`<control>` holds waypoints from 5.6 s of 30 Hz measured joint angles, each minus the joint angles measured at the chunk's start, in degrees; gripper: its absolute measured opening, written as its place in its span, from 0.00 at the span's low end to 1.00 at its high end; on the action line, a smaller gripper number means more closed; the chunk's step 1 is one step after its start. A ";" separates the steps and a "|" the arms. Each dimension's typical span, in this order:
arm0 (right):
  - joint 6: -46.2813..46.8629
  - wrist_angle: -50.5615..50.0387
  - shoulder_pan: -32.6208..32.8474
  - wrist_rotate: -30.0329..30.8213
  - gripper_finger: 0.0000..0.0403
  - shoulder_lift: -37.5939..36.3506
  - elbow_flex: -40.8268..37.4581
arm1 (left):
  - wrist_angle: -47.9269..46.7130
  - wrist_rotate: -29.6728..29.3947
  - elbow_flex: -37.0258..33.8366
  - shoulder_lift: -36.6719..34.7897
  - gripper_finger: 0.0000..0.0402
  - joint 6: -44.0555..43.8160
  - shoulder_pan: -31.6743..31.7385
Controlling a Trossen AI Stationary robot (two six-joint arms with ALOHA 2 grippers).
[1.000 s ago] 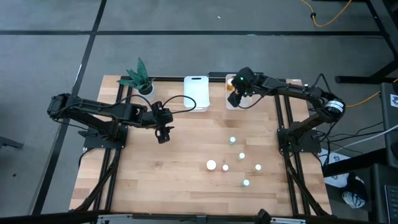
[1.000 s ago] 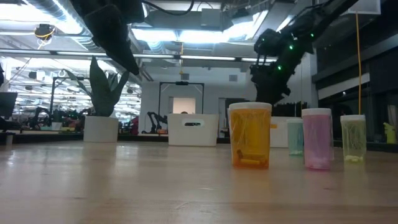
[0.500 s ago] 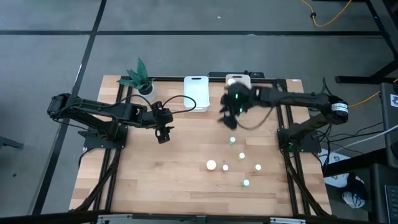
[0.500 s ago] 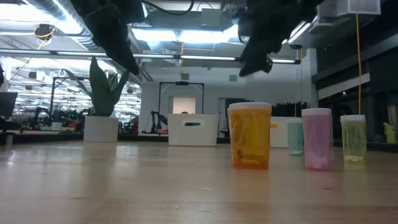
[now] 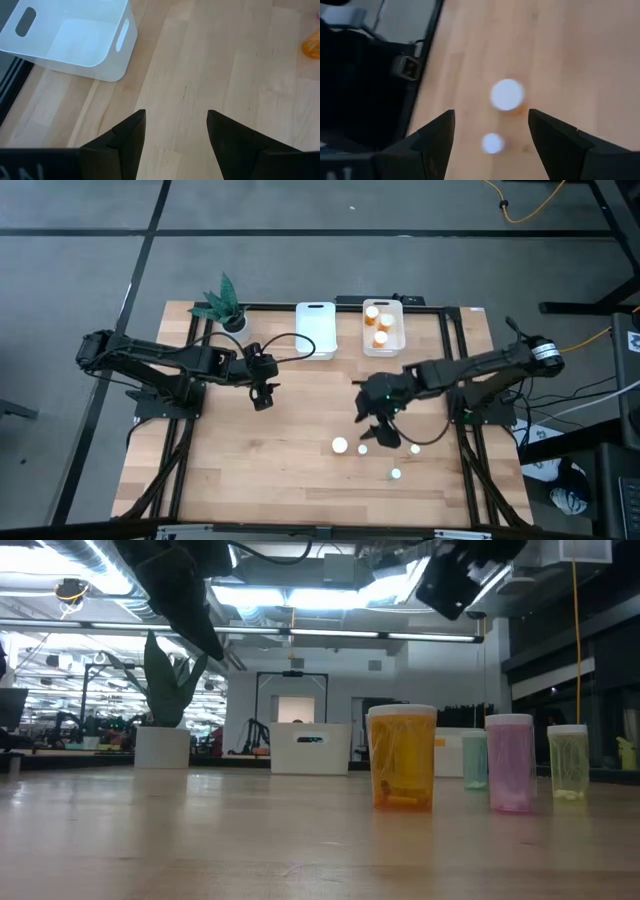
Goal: Pick and place medicine bottles into bin by pill shape (circle, oval)
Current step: Put the big orange bottle into the right white bin
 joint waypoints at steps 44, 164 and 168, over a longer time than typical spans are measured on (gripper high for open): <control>8.55 -2.13 8.15 14.04 0.79 16.10 9.57 | -0.08 0.00 0.00 0.00 0.50 0.01 0.01; 0.03 -23.80 -31.67 37.35 0.53 -8.96 1.21 | 0.01 -0.26 0.00 0.00 0.50 0.04 0.00; -4.15 -19.48 -37.85 35.49 0.53 -7.72 -2.85 | 0.01 -0.28 0.02 0.00 0.50 0.04 0.00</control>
